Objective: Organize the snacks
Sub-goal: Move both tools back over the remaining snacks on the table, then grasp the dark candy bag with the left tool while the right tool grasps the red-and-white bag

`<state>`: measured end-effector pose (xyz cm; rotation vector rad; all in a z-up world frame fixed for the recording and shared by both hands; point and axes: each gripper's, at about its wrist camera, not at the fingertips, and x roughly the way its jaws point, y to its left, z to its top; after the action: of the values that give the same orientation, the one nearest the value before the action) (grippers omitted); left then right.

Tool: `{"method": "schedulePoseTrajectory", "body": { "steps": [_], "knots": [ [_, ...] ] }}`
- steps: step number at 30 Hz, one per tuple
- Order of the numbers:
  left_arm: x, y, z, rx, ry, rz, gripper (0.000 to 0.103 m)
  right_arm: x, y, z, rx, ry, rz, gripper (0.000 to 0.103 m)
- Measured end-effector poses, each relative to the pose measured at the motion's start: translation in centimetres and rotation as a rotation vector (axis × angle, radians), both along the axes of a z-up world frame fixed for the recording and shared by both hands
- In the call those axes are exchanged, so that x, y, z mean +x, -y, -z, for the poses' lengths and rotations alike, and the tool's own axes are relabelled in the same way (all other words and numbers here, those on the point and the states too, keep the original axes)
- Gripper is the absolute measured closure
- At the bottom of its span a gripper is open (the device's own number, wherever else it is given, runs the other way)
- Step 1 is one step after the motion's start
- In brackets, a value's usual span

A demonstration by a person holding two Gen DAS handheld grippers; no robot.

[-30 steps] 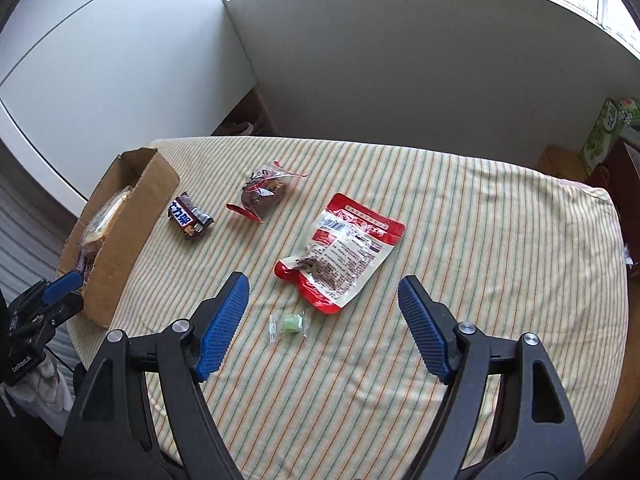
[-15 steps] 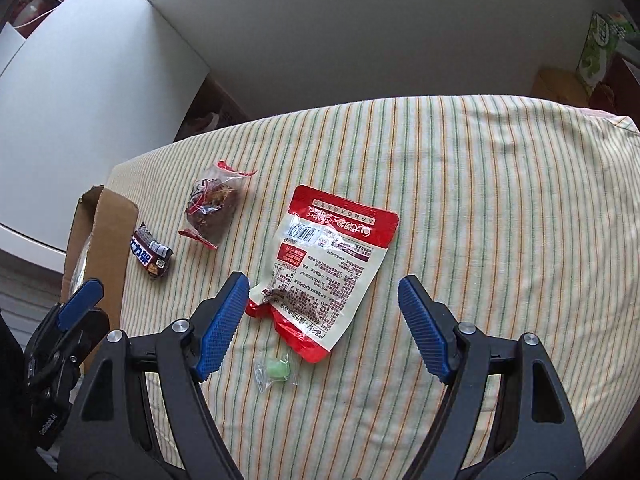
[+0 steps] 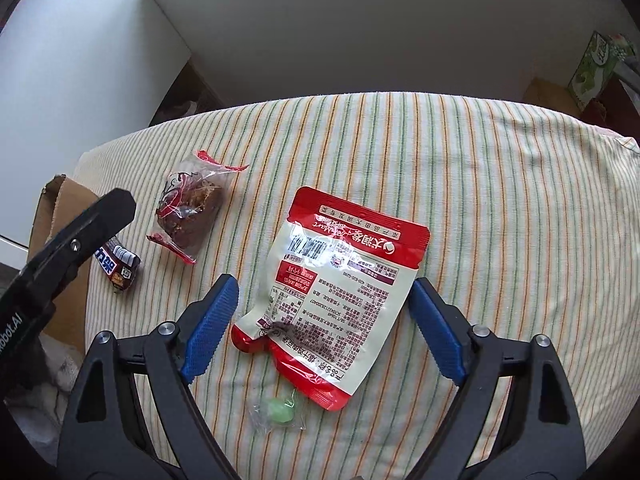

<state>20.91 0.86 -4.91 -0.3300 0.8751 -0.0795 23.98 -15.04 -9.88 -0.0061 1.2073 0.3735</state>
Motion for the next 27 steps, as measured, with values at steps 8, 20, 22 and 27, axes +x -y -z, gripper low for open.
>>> {"method": "schedulePoseTrajectory", "body": {
  "steps": [8, 20, 22, 27],
  "knots": [
    [1.7, 1.2, 1.1, 0.013, -0.052, 0.057, 0.058, -1.0, -3.3, 0.9, -0.153, 0.044, -0.088, 0.012],
    [2.8, 2.7, 3.1, 0.093, -0.130, 0.105, 0.058, -2.2, -2.6, 0.2, -0.181, 0.020, -0.181, 0.028],
    [2.8, 2.9, 3.3, 0.108, -0.131, 0.096, 0.058, -2.3, -2.3, -0.2, -0.185, 0.016, -0.189, 0.030],
    [2.7, 2.9, 3.3, 0.139, -0.117, 0.088, 0.068, -2.0, -2.9, -0.5, -0.186, 0.024, -0.207, 0.034]
  ]
}}
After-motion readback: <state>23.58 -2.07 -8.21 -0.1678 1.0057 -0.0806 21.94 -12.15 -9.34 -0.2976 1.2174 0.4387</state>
